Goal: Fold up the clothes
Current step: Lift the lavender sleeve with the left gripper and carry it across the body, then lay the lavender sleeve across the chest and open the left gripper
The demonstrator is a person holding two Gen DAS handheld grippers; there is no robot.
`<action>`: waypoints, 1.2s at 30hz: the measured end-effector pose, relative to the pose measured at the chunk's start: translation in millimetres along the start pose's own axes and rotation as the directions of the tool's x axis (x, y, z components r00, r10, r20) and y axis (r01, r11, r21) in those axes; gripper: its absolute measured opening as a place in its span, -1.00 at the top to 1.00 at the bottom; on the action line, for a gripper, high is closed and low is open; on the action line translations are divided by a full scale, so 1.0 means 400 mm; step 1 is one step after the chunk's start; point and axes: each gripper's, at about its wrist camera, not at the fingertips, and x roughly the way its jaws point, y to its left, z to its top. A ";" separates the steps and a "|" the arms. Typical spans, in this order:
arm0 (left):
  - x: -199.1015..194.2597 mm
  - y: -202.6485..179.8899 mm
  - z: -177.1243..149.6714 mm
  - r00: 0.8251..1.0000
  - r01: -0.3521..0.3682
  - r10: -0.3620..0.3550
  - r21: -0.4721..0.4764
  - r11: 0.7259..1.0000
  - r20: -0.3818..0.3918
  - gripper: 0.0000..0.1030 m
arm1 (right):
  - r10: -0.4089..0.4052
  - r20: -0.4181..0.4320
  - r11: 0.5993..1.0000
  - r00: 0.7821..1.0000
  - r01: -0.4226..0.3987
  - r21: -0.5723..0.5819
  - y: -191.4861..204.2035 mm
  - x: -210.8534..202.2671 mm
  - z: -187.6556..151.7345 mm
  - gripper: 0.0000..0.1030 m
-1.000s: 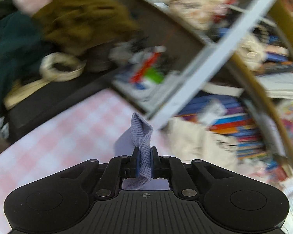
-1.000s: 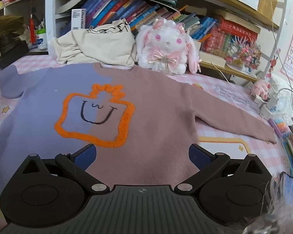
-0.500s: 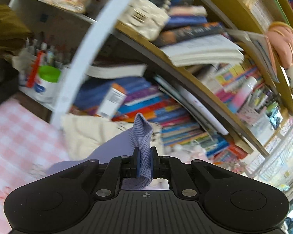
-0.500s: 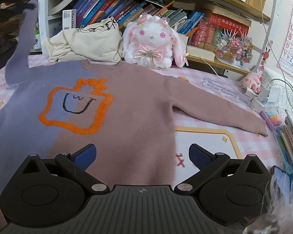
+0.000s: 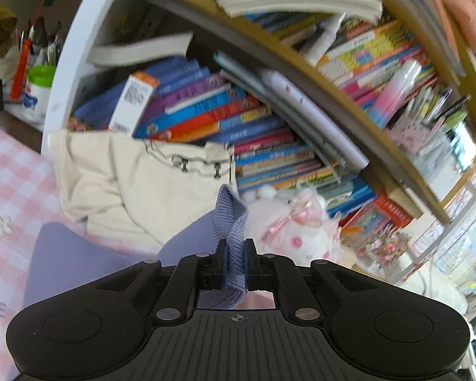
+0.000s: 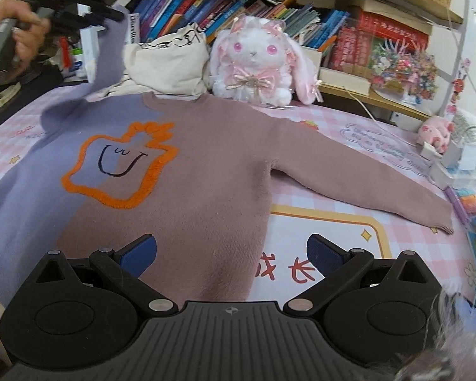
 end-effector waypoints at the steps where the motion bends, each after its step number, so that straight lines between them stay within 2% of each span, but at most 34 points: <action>1: 0.015 -0.008 -0.009 1.000 -0.010 0.010 0.004 1.000 -0.012 0.85 | 0.008 -0.002 1.000 1.000 -0.008 -0.004 -0.004 0.002 0.000 -0.98; 8: 0.103 -0.068 -0.079 0.994 -0.046 0.054 0.088 0.995 -0.096 0.85 | 0.025 -0.017 1.000 1.000 -0.025 -0.005 -0.035 0.009 -0.006 -0.98; 14: 0.158 -0.107 -0.127 0.983 -0.038 0.066 0.166 0.985 -0.169 0.84 | 0.009 -0.027 1.000 1.000 -0.008 0.016 -0.053 0.004 -0.017 -0.98; 20: 0.188 -0.136 -0.185 0.965 0.020 0.054 0.275 0.961 -0.258 0.84 | -0.015 -0.034 0.999 0.999 0.017 0.043 -0.060 -0.002 -0.028 -0.98; 26: 0.167 -0.179 -0.209 0.959 0.097 0.001 0.335 0.937 -0.283 0.85 | -0.028 -0.034 0.998 0.999 0.029 0.052 -0.050 -0.007 -0.030 -0.98; 29: 0.178 -0.185 -0.226 0.950 0.100 0.029 0.390 0.915 -0.312 0.77 | -0.023 -0.035 0.998 0.999 0.025 0.053 -0.044 -0.010 -0.031 -0.98; 30: 0.183 -0.182 -0.229 0.944 0.112 0.024 0.387 0.915 -0.330 0.66 | -0.021 -0.035 0.998 0.999 0.023 0.053 -0.042 -0.011 -0.030 -0.98; 31: 0.187 -0.180 -0.232 0.937 0.124 0.018 0.382 0.916 -0.348 0.42 | -0.022 -0.033 0.998 0.999 0.023 0.052 -0.039 -0.013 -0.030 -0.98; 32: 0.182 -0.178 -0.231 0.938 0.128 0.009 0.370 0.920 -0.346 0.28 | -0.024 -0.031 0.998 0.999 0.025 0.051 -0.036 -0.014 -0.029 -0.98; 34: 0.149 -0.176 -0.221 0.952 0.138 -0.026 0.352 0.926 -0.306 -0.38 | -0.027 -0.027 0.998 0.999 0.028 0.049 -0.029 -0.016 -0.026 -0.98; 36: 0.101 -0.168 -0.211 0.968 0.140 -0.050 0.363 0.921 -0.247 -0.50 | -0.029 -0.025 0.998 0.999 0.030 0.047 -0.022 -0.017 -0.023 -0.98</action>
